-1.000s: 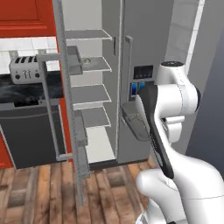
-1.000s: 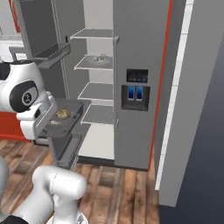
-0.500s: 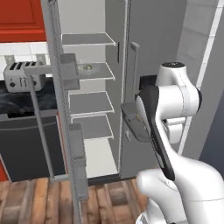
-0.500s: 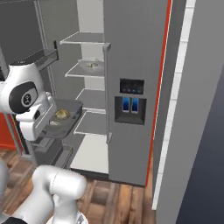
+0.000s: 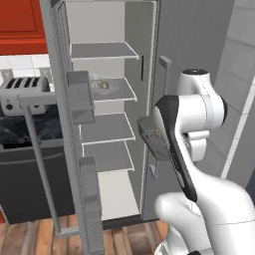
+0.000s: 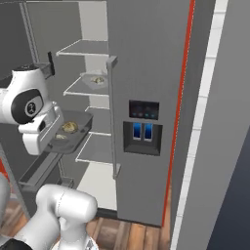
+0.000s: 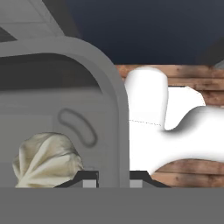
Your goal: Place two dumplings into each of the tupperware containers and then place the containers in the fridge.
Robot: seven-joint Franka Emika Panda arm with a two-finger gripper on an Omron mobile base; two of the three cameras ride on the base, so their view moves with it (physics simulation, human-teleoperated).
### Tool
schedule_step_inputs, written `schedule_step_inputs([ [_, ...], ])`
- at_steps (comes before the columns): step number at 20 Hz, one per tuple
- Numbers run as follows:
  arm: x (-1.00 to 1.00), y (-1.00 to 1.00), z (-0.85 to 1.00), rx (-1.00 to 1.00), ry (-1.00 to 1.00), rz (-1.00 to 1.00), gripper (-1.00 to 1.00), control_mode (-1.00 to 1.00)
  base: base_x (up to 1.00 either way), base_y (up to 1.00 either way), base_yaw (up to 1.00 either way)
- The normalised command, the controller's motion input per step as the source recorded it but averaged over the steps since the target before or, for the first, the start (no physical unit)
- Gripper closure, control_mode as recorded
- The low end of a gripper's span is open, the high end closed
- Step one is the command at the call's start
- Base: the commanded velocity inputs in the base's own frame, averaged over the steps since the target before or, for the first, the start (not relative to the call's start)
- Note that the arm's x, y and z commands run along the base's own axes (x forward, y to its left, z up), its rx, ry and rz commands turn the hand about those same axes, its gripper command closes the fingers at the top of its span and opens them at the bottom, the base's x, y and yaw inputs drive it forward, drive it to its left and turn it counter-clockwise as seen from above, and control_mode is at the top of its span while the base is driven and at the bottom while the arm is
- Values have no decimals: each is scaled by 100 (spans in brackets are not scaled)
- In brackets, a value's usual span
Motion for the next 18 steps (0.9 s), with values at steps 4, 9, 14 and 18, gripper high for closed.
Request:
schedule_step_inputs([
  [4, 0, 0, 0, 0, 0, 0, 100, 100, 52, 1, 5],
  [9, 0, 0, 0, 0, 0, 0, 100, 100, 74, 14, 4],
  [14, 0, 0, 0, 0, 0, 0, 100, 100, 53, 34, 1],
  [18, 0, 0, 0, 0, 0, 0, 100, 100, 42, 36, 0],
])
